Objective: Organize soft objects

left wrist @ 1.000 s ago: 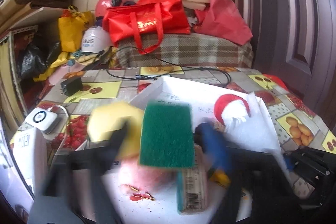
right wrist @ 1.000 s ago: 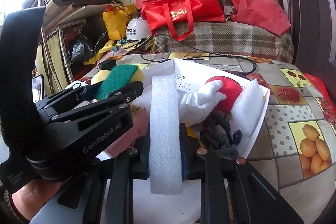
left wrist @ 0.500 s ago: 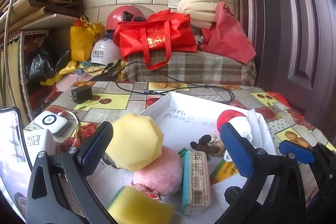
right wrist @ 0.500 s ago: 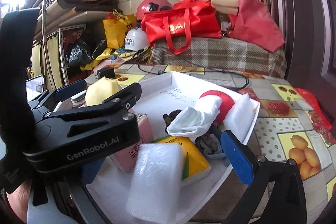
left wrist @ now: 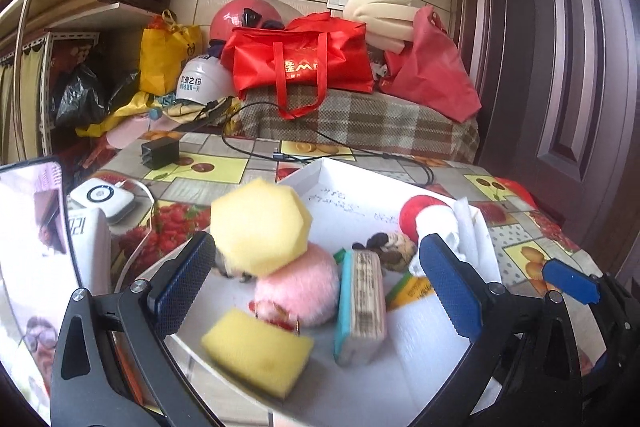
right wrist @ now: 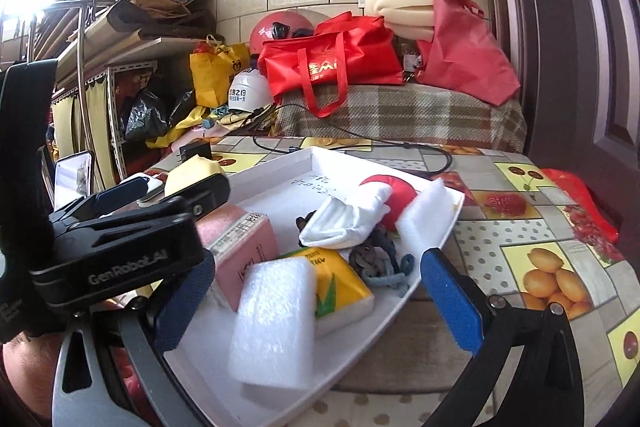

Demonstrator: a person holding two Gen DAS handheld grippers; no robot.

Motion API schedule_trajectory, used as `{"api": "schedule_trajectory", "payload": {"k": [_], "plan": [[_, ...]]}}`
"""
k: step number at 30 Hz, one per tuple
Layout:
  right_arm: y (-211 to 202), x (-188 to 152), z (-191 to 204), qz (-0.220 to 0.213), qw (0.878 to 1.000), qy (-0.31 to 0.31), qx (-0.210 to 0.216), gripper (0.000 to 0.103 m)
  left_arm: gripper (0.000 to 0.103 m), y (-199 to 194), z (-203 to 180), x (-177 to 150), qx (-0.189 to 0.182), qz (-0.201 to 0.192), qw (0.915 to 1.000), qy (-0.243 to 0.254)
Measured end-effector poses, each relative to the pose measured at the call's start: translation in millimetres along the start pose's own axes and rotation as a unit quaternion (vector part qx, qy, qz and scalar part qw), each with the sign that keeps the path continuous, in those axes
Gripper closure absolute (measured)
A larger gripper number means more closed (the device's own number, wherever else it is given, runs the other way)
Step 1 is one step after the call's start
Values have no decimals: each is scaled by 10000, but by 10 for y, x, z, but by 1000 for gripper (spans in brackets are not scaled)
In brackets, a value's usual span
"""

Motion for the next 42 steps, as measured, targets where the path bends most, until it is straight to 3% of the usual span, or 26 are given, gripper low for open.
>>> {"api": "schedule_trajectory", "payload": {"k": [6, 13, 16, 19, 23, 26, 31, 37, 42], "plan": [[-165, -85, -28, 9, 9999, -94, -111, 0, 0, -168, -85, -160, -1, 226, 9997, 26], [-467, -326, -288, 292, 9990, 302, -155, 0, 0, -433, -328, -395, 11, 467, 9985, 280], [-750, -332, -437, -39, 9985, 466, -276, 0, 0, -553, -422, -463, 96, 457, 9979, 455], [-1148, -274, -547, -661, 9947, 595, -516, 0, 0, -723, -469, -513, 305, 343, 9976, 511], [-1540, -306, -732, -1101, 9834, 921, -1108, 0, 0, -905, -517, -602, 384, 349, 9975, 485], [-1556, -381, -865, -863, 9813, 1144, -1288, 0, 0, -951, -557, -648, 402, 423, 9966, 575], [-1501, -565, -1042, -350, 9770, 1348, -1616, 0, 0, -894, -500, -734, 1075, 731, 9877, 866], [-1491, -667, -1123, -188, 9749, 1673, -1459, 0, 0, -789, -481, -840, 928, 1065, 9868, 794], [-1503, -709, -1169, -151, 9722, 1853, -1422, 0, 0, -876, -556, -760, 919, 825, 9876, 971]]}}
Point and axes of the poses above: each gripper's, at about its wrist camera, not at the fingertips, and y roughly the way its jaws point, z to its left, x to its top, the point moved 10 cm from there along y, roughly the way its jaws point, and after that the axes turned 1 degree about z, right-handed, at the moved point
